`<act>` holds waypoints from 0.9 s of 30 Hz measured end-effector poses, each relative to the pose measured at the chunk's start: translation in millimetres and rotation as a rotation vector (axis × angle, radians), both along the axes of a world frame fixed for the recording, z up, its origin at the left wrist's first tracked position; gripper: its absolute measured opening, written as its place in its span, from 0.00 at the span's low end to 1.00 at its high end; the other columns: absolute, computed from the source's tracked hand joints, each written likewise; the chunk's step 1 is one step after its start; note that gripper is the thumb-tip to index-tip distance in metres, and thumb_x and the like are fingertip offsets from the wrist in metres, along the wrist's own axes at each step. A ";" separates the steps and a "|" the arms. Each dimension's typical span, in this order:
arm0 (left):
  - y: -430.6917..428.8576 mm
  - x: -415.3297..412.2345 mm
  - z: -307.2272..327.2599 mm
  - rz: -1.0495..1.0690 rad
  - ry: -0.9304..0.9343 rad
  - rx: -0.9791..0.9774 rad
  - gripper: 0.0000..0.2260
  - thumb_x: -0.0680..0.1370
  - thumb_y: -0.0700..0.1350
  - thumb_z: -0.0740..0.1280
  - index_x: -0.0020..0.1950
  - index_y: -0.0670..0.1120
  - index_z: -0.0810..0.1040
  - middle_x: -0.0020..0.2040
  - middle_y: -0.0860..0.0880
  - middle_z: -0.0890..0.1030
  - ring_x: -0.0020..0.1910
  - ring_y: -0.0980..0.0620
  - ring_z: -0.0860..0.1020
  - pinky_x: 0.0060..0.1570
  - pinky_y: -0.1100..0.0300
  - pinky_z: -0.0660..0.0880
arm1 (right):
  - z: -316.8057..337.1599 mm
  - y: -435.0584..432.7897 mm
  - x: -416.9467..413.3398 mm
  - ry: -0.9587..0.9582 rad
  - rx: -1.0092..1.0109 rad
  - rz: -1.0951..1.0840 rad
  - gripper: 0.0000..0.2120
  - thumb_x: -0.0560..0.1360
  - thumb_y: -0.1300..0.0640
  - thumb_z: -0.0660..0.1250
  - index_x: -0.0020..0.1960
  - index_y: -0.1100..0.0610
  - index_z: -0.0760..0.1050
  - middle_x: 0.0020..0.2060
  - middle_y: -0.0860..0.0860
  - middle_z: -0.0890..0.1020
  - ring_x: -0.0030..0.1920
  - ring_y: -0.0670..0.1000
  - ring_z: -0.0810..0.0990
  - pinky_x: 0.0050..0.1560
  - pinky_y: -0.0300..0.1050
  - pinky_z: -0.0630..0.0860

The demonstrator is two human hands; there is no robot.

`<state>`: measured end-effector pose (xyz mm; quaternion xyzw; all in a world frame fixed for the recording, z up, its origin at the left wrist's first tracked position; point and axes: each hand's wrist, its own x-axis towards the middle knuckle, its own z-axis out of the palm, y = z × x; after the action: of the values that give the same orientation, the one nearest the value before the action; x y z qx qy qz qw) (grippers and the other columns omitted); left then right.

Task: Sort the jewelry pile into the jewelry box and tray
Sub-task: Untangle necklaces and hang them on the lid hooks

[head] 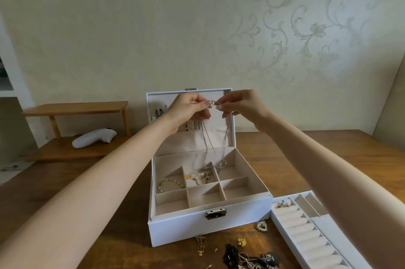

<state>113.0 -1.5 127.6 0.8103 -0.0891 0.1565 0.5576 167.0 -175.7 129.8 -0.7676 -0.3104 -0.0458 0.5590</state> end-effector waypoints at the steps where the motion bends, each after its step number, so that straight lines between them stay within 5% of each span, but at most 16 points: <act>1: 1.2 0.4 1.5 -0.007 0.010 -0.040 0.06 0.79 0.40 0.64 0.43 0.43 0.76 0.35 0.48 0.80 0.32 0.58 0.79 0.35 0.68 0.75 | 1.0 -1.0 1.7 0.009 0.014 0.015 0.04 0.70 0.65 0.73 0.45 0.61 0.82 0.33 0.58 0.81 0.31 0.45 0.79 0.42 0.40 0.77; 5: 4.1 1.8 11.6 -0.032 0.006 -0.140 0.09 0.79 0.42 0.63 0.40 0.44 0.76 0.35 0.49 0.80 0.37 0.53 0.79 0.41 0.64 0.76 | 3.2 -5.0 4.0 0.058 0.066 0.027 0.07 0.71 0.66 0.71 0.49 0.64 0.81 0.40 0.60 0.80 0.32 0.48 0.79 0.41 0.39 0.80; 13: 1.5 -1.8 25.1 -0.133 -0.020 -0.166 0.04 0.79 0.41 0.63 0.45 0.44 0.74 0.47 0.45 0.83 0.32 0.56 0.75 0.36 0.64 0.76 | -4.6 -5.1 -0.1 0.125 0.040 0.076 0.05 0.72 0.62 0.71 0.48 0.60 0.81 0.32 0.53 0.80 0.30 0.48 0.78 0.38 0.40 0.77; 18: 0.1 -0.6 18.3 -0.091 -0.014 -0.069 0.01 0.77 0.38 0.67 0.45 0.43 0.76 0.35 0.52 0.80 0.29 0.58 0.73 0.32 0.66 0.73 | -3.0 -0.3 -4.1 0.255 0.083 0.207 0.06 0.74 0.59 0.69 0.49 0.61 0.78 0.34 0.55 0.79 0.34 0.52 0.79 0.46 0.45 0.77; 21: -0.7 0.0 22.0 -0.070 -0.043 -0.082 0.02 0.77 0.37 0.66 0.44 0.42 0.76 0.36 0.49 0.79 0.28 0.57 0.68 0.28 0.67 0.66 | -4.5 1.1 0.4 0.244 0.126 0.167 0.06 0.73 0.62 0.70 0.48 0.63 0.79 0.29 0.53 0.75 0.29 0.49 0.75 0.43 0.46 0.81; 27: 9.0 -3.2 22.7 0.011 -0.111 -0.109 0.04 0.77 0.38 0.66 0.42 0.43 0.75 0.31 0.49 0.74 0.24 0.57 0.65 0.25 0.66 0.60 | -31.6 -7.1 4.7 0.175 -0.163 0.152 0.07 0.71 0.64 0.72 0.48 0.66 0.81 0.29 0.54 0.81 0.30 0.48 0.80 0.37 0.37 0.78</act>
<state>109.7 7.6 150.3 0.7694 -0.1069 0.2091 0.5940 171.7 -182.8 98.2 -0.7859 -0.3204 0.0890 0.5213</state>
